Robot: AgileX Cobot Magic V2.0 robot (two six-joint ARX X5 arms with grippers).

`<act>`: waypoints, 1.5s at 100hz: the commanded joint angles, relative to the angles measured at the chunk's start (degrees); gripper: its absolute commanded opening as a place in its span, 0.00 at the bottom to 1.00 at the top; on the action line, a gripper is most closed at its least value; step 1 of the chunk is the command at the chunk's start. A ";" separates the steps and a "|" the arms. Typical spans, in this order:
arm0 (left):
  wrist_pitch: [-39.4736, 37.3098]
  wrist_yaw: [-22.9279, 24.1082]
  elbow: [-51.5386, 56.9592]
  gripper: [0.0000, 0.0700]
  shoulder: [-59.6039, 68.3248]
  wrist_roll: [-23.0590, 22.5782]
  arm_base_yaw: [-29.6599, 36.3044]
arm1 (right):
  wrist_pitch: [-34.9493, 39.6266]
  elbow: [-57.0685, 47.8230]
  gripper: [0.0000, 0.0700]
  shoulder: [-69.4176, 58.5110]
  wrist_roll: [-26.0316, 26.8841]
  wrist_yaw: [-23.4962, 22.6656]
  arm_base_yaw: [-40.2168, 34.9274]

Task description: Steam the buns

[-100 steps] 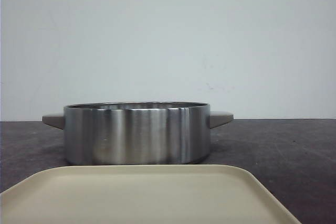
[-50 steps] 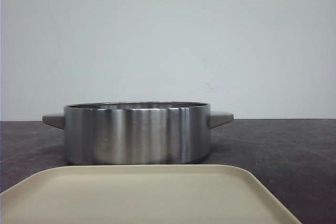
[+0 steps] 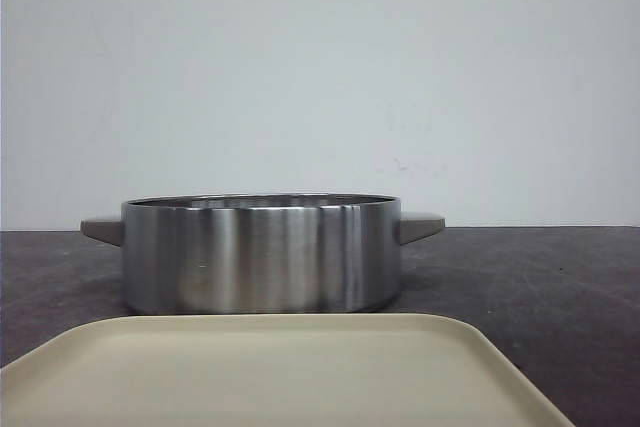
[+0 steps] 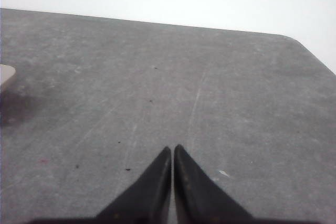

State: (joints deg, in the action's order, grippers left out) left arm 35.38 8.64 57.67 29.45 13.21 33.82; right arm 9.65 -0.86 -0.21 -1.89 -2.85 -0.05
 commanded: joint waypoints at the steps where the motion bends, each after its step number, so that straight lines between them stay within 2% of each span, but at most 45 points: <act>1: -0.63 -0.07 0.98 0.00 0.09 -2.21 0.31 | -0.63 0.13 0.01 0.00 -0.04 0.00 -0.20; 9: -0.59 -0.02 0.98 0.00 0.07 -3.39 0.28 | -0.63 0.13 0.01 0.00 -0.04 0.00 -0.20; 20: 0.02 2.08 0.79 0.00 -0.81 -7.76 -2.54 | -0.63 0.13 0.01 0.00 -0.04 0.00 -0.20; 31: 0.74 -2.95 -3.02 0.00 -3.04 -8.24 -7.50 | -0.63 0.15 0.01 0.00 -0.04 0.00 -0.20; 48: -5.22 -8.90 -18.75 0.00 -11.15 -9.70 -18.56 | -0.63 0.13 0.01 0.00 -0.04 0.00 -0.20; 64: -14.78 -13.20 -34.93 0.00 -22.01 -7.34 -27.85 | -0.63 0.15 0.01 0.00 -0.04 -0.13 -0.20; 77: -18.73 -13.84 -43.89 0.00 -28.70 -5.90 -32.76 | -0.63 0.15 0.01 0.00 -0.04 -0.11 -0.20; 96: -21.51 -15.76 -51.69 0.00 -29.27 -3.85 -33.97 | -0.63 0.13 0.01 0.00 -0.04 -0.13 -0.20; 105: -26.69 -15.98 -55.82 0.00 -29.29 -1.40 -33.97 | -0.63 0.13 0.01 0.00 -0.04 -0.13 -0.20; 113: -27.36 -15.82 -56.87 0.00 -29.29 -0.92 -33.99 | -0.63 0.13 0.01 0.00 -0.04 -0.11 -0.20; 134: -24.35 -8.44 -56.87 0.00 -29.27 -4.42 -34.62 | -0.63 0.13 0.01 0.00 -0.04 -0.13 -0.20; 150: -24.65 -7.80 -56.87 0.00 -29.27 -4.59 -34.82 | -0.61 0.13 0.01 0.00 -0.04 -0.13 -0.20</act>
State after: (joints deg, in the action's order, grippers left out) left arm 10.57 0.69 1.85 0.23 9.61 -0.95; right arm 9.61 -0.86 -0.19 -1.91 -2.98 -0.08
